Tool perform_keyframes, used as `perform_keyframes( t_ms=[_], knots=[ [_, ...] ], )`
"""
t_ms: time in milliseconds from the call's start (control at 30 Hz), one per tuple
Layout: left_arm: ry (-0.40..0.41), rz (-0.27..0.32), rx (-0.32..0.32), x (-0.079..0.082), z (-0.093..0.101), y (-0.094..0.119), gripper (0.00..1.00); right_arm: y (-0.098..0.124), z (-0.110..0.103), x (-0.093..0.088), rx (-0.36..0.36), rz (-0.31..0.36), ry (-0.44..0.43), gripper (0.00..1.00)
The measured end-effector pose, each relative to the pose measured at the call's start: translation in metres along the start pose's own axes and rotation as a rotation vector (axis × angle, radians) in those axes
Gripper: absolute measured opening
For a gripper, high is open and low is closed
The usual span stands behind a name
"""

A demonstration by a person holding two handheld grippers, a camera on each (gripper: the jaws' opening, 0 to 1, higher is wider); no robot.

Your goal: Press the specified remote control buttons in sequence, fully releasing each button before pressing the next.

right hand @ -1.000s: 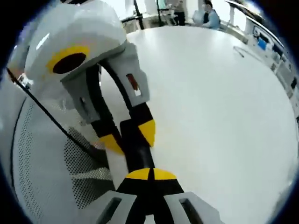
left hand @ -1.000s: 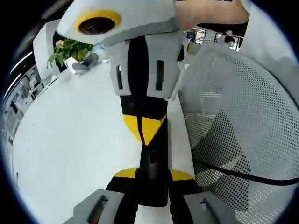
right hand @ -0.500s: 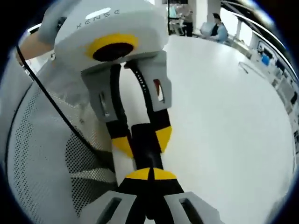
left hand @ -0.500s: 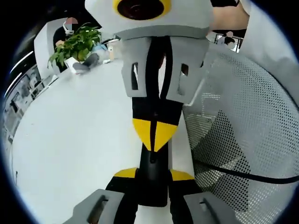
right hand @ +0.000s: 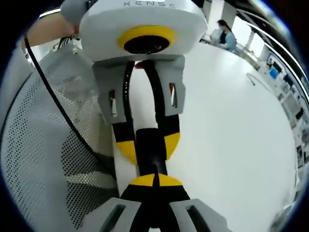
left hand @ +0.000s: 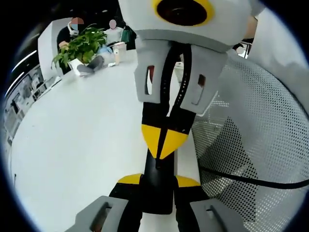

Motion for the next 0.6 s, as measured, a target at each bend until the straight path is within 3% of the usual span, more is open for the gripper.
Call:
perform_keyframes(
  t_ms=[300, 467, 600],
  knots=[
    [-0.005, -0.024, 0.000, 0.0018, -0.0003, -0.0006, 0.23, -0.0021, 0.0021, 0.0022, 0.017, 0.023, -0.006, 0.00],
    [-0.005, -0.021, -0.005, 0.0012, -0.0001, 0.0002, 0.23, -0.0034, 0.0051, 0.0043, 0.036, -0.006, -0.031, 0.00],
    [-0.002, -0.014, 0.004, 0.0007, 0.0010, -0.0001, 0.23, -0.0041, 0.0040, 0.0070, 0.044, -0.033, -0.004, 0.00]
  ],
)
Point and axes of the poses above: the point that each gripper's makers call its tool centre point, and the gripper's own axes: y roughly backward along the fingers, z roughly to its right, x roughly out of its top, the point moved 9 cm from there along y, roughly backward along the fingers, and after that the axes turned 14 degrees about -x, right-handed, at the moved point
